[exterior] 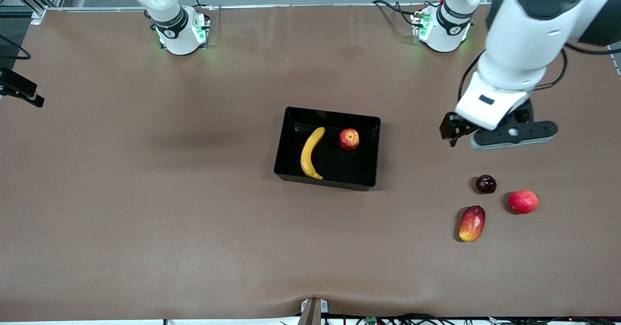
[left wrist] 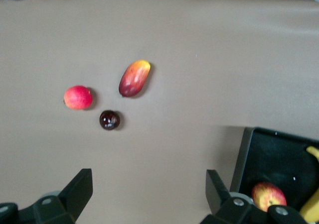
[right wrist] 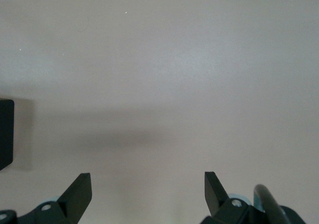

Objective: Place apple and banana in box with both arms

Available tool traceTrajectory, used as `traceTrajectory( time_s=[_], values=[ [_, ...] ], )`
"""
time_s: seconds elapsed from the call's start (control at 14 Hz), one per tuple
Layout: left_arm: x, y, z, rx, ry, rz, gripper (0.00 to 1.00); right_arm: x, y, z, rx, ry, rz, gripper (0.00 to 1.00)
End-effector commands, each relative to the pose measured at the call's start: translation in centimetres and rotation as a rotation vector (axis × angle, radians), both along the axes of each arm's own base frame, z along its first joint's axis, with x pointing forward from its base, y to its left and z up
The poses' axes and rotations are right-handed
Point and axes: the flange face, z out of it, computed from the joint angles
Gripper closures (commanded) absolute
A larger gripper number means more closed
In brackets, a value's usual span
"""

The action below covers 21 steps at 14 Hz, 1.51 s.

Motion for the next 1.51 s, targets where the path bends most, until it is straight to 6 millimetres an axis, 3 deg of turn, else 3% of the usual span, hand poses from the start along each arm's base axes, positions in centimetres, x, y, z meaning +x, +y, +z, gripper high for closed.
traceTrajectory(
  time_s=[0.0, 0.36, 0.79, 0.93, 1.43],
  values=[
    [-1.6, 1.8, 1.3, -0.024, 0.044, -0.003, 0.00, -0.1, -0.1, 0.5, -0.012, 0.002, -0.012, 0.00],
    [-3.4, 7.3, 3.2, -0.129, 0.093, -0.027, 0.00, -0.1, -0.1, 0.5, -0.011, 0.001, -0.013, 0.00],
    [-5.6, 12.6, 4.6, -0.187, 0.096, -0.079, 0.00, -0.1, -0.3, 0.5, -0.008, 0.001, -0.016, 0.00],
    [-7.1, 12.7, 5.1, -0.185, 0.090, -0.085, 0.00, -0.1, -0.2, 0.5, -0.006, 0.001, -0.016, 0.00],
    [-9.3, 12.7, 6.8, -0.170, 0.059, -0.110, 0.00, -0.2, -0.3, 0.5, -0.006, 0.001, -0.018, 0.00]
  ],
)
